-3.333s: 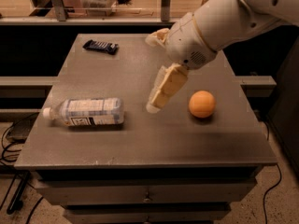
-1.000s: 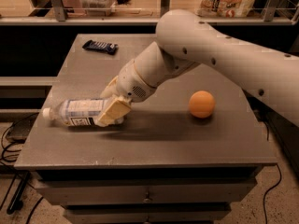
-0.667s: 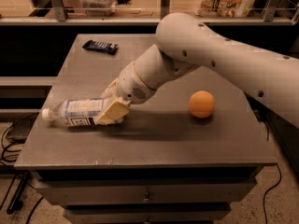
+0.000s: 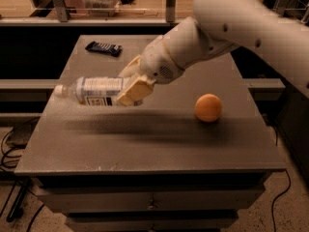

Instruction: Pick blue plastic bottle

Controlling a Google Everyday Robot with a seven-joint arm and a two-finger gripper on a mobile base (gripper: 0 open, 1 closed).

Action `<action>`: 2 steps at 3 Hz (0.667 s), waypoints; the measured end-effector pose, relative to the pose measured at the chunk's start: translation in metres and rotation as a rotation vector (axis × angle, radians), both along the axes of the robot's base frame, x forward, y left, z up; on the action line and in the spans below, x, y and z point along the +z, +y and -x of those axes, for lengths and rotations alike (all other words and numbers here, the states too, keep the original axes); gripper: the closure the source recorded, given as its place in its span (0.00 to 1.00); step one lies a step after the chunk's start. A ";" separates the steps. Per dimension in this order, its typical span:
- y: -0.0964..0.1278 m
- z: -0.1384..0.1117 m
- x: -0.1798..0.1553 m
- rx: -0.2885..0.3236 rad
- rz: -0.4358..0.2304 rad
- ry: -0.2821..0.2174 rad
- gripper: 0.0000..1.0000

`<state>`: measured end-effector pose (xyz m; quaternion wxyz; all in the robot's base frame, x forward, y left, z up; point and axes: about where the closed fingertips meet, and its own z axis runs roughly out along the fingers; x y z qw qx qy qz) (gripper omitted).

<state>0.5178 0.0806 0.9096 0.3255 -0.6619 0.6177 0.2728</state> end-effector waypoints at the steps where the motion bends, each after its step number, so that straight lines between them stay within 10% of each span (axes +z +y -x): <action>1: -0.047 -0.021 0.071 -0.022 -0.042 -0.125 1.00; 2: -0.052 -0.029 0.116 -0.038 -0.079 -0.204 1.00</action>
Offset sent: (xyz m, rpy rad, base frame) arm 0.0175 -0.0395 0.0582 0.0344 -0.1025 -0.0189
